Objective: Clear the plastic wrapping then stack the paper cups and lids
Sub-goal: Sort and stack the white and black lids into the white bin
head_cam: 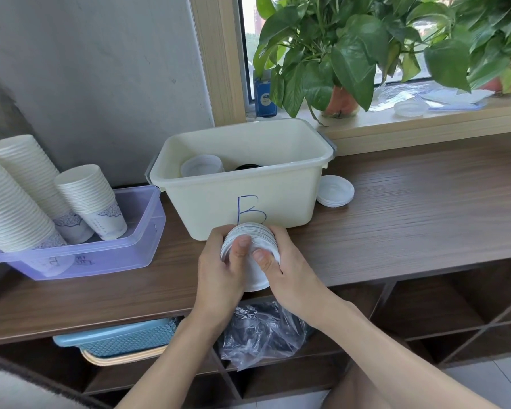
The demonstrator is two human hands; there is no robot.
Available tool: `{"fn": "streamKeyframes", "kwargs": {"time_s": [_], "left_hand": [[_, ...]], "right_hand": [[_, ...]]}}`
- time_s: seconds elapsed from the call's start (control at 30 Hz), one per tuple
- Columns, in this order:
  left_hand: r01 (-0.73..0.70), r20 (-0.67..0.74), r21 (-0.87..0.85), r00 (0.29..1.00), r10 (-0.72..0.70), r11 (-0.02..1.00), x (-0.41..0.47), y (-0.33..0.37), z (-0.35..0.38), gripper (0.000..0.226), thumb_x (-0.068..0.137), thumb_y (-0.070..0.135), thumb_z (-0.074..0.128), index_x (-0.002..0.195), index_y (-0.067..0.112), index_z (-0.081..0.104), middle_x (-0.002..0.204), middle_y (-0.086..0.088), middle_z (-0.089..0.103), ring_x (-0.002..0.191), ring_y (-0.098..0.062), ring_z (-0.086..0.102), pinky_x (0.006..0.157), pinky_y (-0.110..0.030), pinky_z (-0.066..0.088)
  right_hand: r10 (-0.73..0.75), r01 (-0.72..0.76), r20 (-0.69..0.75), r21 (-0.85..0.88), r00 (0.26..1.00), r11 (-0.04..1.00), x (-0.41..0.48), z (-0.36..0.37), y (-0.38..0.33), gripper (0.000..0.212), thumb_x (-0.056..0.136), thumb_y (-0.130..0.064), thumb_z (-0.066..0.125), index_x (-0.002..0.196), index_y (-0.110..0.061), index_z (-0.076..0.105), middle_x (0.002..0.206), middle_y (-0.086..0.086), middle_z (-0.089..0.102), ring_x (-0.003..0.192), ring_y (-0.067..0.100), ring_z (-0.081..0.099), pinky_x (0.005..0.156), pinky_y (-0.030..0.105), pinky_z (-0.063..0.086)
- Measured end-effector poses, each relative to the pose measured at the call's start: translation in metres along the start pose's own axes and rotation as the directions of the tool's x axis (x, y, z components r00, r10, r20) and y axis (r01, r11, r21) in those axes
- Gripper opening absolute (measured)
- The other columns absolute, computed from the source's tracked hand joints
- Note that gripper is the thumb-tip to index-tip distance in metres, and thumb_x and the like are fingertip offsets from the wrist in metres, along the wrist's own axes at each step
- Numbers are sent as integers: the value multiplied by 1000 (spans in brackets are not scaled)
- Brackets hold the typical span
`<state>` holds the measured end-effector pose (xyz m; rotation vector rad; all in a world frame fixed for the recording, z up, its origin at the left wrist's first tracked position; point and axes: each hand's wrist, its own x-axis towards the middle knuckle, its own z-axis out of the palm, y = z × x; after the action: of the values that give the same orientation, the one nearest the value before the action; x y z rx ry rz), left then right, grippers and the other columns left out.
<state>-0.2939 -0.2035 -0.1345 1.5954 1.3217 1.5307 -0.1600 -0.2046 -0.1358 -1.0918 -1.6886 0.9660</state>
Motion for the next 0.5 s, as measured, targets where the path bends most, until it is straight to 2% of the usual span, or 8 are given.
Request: {"fn": "streamKeyframes", "kwargs": {"time_s": [0.1,0.2,0.27,0.37,0.5], "left_hand": [[41,126,-26,991,-37,999,3,-1,-5,65,78,72,53,114,19,60,100,23,70,94,4,65,76,-8,45],[40,173,-56,984,-30,998,2,1,-8,59,78,56,59,124,18,60,108,16,72,103,1,66,82,-9,46],[54,142,-83,989,-42,995,2,2,-7,54,79,57,58,119,22,64,107,12,73,103,-1,67,82,-10,47],[75,17,-90,997,-74,993,3,2,-8,54,78,65,53,113,26,65,103,18,72,100,5,65,79,-6,45],[81,34,-101,996,-78,992,4,-3,-10,61,79,61,56,121,19,64,109,13,73,105,1,66,82,-9,47]], "right_hand": [[9,-9,-6,22,1000,1000,2,-2,-1,27,99,-33,49,125,-30,44,125,-9,55,117,0,49,99,17,38],[1,0,-17,44,1000,999,2,-3,-5,25,97,-36,51,121,-34,47,122,-12,57,116,-1,51,97,16,38],[-10,11,-9,71,1000,997,1,-4,-8,24,97,-35,52,120,-40,47,121,-17,58,117,-4,51,95,11,37],[-13,8,51,103,999,995,2,-5,-12,32,97,-26,55,118,-46,42,122,-27,54,116,-16,46,95,5,34],[-19,18,15,74,1000,997,4,-4,-8,35,98,-23,54,127,-40,46,129,-17,56,124,-3,46,106,21,37]]}}
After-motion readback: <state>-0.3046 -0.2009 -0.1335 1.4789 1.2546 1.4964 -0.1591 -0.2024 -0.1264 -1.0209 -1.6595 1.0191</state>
